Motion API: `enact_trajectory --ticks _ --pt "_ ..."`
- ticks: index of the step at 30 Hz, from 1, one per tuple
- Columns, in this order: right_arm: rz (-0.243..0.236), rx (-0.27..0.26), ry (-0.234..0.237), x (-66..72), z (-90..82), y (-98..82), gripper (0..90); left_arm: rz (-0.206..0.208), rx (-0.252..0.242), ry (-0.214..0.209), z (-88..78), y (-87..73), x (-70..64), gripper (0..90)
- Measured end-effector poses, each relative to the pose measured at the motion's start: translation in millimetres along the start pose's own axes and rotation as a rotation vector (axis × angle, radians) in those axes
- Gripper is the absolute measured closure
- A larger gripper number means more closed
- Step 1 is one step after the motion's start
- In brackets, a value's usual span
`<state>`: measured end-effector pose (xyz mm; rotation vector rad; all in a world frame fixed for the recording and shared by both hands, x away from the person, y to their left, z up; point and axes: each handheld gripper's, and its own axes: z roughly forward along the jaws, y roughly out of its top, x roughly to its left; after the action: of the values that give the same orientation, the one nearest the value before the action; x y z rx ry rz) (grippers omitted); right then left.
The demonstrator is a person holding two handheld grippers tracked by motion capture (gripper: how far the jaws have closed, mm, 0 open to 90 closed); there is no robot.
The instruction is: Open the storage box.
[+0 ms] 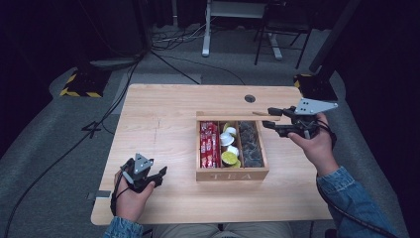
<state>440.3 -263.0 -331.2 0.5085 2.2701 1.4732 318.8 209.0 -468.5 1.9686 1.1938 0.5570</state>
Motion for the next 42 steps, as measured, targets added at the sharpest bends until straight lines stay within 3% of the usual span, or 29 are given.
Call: enact_trajectory --ticks 13,16,18,22,31,36,38,42 --pt "0.051 -0.045 -0.022 -32.3 12.2 25.3 49.5 -0.030 0.010 -0.026 8.9 -0.9 9.2 39.9" --pt "0.067 -0.053 -0.033 -39.4 15.6 29.6 49.5 -0.024 0.015 -0.023 11.4 -0.5 10.4 39.5" --pt "0.077 -0.059 -0.045 -43.4 18.1 32.5 49.5 0.002 0.026 -0.009 13.6 0.0 9.9 38.6" --pt "0.103 -0.072 -0.069 -54.2 25.3 38.1 49.1 0.001 0.037 -0.014 16.9 -0.5 9.6 37.1" --pt "0.157 -0.078 -0.082 -73.5 37.3 46.0 48.7 0.002 0.051 -0.017 19.3 -1.9 9.6 35.6" --pt "0.168 -0.052 -0.102 -84.4 46.4 50.7 51.4 0.004 0.044 -0.019 19.4 -0.8 6.3 34.2" --pt "0.205 -0.042 -0.088 -90.7 52.8 49.1 51.5 0.006 0.045 -0.021 19.8 -0.7 5.7 34.1" --pt "0.215 -0.036 -0.106 -95.3 59.4 46.6 51.6 0.006 0.043 -0.023 19.1 -0.7 6.2 34.0"
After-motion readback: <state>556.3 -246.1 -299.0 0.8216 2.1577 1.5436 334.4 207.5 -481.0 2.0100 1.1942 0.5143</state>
